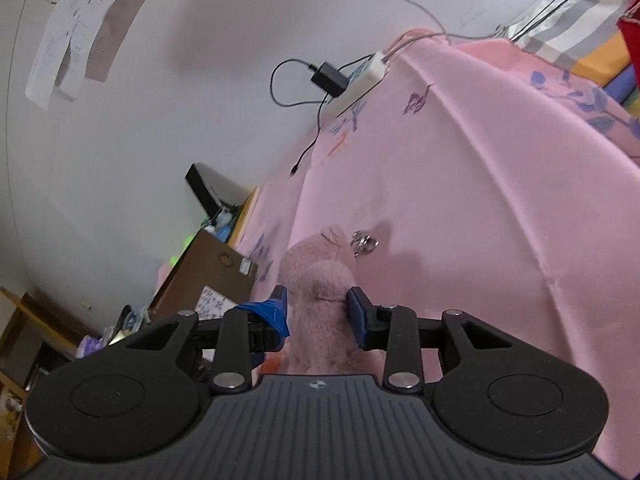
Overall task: Organize soft objects
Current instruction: 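Grasp the pink teddy bear with the right gripper, then carry the pink teddy bear into the cardboard box and open the right gripper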
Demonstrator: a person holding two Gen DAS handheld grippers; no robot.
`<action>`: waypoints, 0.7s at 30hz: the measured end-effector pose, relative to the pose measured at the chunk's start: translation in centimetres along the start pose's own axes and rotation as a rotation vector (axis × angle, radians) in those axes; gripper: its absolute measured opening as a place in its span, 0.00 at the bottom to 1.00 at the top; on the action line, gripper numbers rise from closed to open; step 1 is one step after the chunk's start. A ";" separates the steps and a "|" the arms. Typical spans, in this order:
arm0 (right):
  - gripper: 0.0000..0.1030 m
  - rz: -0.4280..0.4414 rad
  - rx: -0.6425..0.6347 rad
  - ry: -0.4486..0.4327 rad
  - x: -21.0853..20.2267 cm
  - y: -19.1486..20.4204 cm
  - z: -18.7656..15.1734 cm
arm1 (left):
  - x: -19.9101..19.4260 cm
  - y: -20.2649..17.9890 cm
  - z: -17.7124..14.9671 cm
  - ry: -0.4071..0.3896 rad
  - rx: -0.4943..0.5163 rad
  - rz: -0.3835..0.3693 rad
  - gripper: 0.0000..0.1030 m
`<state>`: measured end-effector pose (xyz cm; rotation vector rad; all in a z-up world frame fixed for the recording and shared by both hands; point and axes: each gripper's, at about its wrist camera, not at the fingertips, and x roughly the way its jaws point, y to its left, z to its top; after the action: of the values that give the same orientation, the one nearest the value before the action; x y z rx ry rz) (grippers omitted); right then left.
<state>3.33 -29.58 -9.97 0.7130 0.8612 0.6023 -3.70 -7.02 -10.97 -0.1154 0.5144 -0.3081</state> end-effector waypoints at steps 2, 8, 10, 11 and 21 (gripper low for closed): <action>0.17 -0.056 -0.058 0.000 0.1 0.0 0.4 | 0.2 0.0 0.0 0.005 0.007 -0.013 0.93; 0.18 -0.043 -0.050 0.057 1.0 -1.7 0.3 | 0.4 0.0 0.1 0.024 0.000 -0.034 0.93; 0.18 -0.010 -0.030 0.074 1.1 -2.0 0.2 | 0.6 0.2 0.1 0.030 -0.007 -0.046 0.93; 0.18 0.012 -0.028 0.090 1.2 -2.1 -0.1 | 0.6 0.2 0.2 0.032 -0.008 -0.054 0.93; 0.17 0.109 -0.012 0.114 1.8 -1.2 -2.5 | -0.2 0.1 -0.1 -0.026 0.012 -0.070 0.93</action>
<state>2.38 -28.19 -12.84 0.7230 0.9271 0.7510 -3.94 -6.85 -10.99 -0.1254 0.4832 -0.3772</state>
